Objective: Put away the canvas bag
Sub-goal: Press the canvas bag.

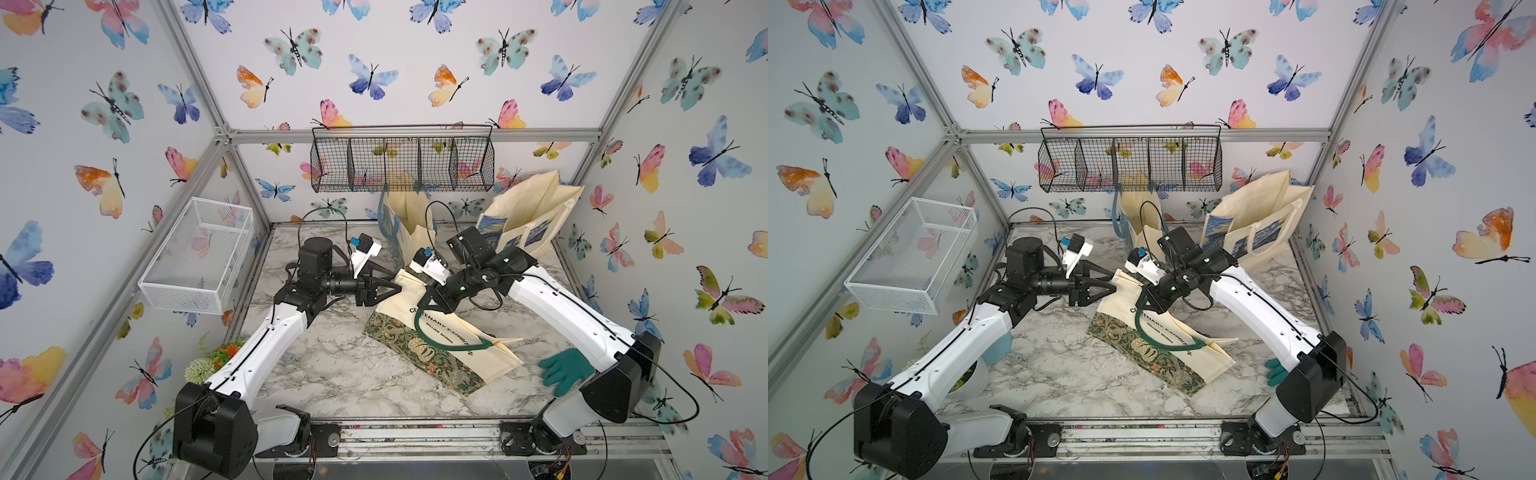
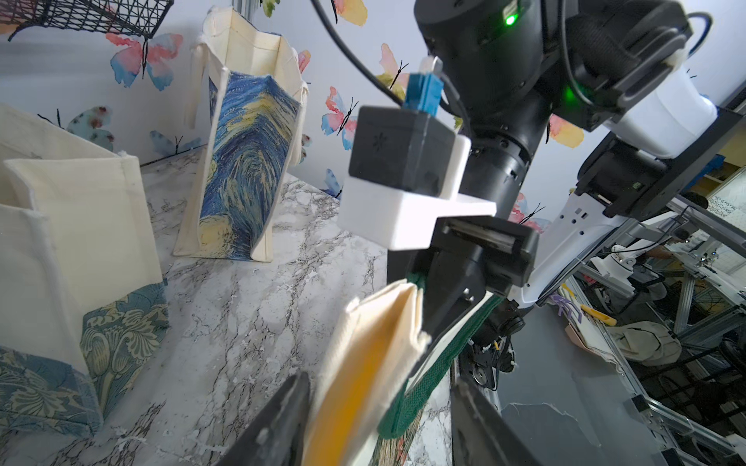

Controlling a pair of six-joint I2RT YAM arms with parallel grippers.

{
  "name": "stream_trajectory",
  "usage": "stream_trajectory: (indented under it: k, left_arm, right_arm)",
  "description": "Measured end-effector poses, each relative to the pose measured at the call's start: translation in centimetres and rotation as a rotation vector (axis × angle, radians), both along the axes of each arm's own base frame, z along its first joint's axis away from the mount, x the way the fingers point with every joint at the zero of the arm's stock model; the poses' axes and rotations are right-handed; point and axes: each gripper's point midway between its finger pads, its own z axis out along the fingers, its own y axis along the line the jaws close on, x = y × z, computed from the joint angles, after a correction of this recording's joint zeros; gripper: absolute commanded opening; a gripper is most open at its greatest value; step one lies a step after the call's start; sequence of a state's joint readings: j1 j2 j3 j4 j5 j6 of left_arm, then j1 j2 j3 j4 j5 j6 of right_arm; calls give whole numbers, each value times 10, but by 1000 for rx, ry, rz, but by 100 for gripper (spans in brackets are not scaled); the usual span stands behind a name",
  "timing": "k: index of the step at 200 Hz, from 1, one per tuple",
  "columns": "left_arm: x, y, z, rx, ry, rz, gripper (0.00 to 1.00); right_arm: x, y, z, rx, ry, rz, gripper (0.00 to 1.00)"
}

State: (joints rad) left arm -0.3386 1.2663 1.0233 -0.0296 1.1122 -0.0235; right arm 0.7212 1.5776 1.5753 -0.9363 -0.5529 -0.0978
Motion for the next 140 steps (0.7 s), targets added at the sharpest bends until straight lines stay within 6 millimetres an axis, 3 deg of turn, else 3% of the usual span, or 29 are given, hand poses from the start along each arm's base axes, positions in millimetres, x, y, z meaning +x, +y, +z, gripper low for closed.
stream_trajectory:
  k: [35,56,67,105,140]
  left_arm:
    - [0,-3,-4,-6,23,-29,59]
    - [-3,-5,-7,-12,41,-57,41]
    - [-5,-6,-7,-15,46,-70,35]
    - [-7,-7,-3,-20,22,-87,35]
    - [-7,-7,-3,-19,9,-89,17]
  right_arm:
    - [-15,13,-7,-5,42,58,2]
    - [-18,18,-9,-7,58,75,2]
    - [-16,20,-7,-7,56,74,2]
    - [-4,20,-3,-24,8,34,2]
    - [4,19,-1,-39,-21,-4,2]
